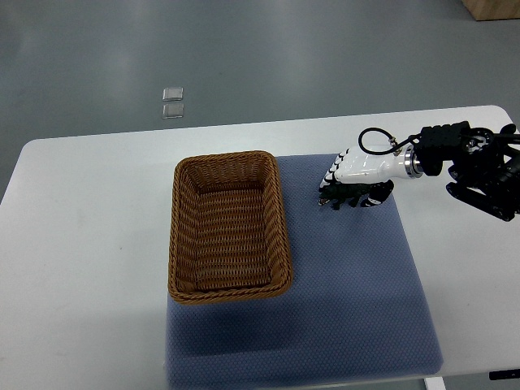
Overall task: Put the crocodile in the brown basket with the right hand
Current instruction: 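Close the right hand's fingers around the crocodile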
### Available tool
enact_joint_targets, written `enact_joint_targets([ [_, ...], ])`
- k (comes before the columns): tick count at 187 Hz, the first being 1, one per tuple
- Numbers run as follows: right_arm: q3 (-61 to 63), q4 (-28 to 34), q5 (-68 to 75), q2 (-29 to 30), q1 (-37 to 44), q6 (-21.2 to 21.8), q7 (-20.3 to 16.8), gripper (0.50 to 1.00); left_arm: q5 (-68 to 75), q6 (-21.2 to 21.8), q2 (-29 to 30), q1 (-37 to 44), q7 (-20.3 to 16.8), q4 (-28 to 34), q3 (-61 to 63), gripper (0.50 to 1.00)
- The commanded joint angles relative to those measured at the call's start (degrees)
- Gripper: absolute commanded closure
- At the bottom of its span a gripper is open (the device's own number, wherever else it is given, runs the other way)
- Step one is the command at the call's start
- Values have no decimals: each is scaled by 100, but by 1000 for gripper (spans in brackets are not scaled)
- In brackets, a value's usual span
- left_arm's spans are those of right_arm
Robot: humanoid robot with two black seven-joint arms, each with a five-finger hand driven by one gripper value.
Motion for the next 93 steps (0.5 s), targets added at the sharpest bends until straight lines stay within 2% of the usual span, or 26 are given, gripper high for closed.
enact_joint_targets([
  [1, 0, 0, -16, 15, 0, -41, 0, 683, 0, 0, 0, 0, 0, 0, 0, 500],
  [51, -123, 0, -315, 23, 0, -340, 0, 697, 0, 0, 0, 0, 0, 0, 0, 500],
  [93, -132, -9, -368, 32, 0, -349, 0, 693, 0, 0, 0, 0, 0, 0, 0, 500],
])
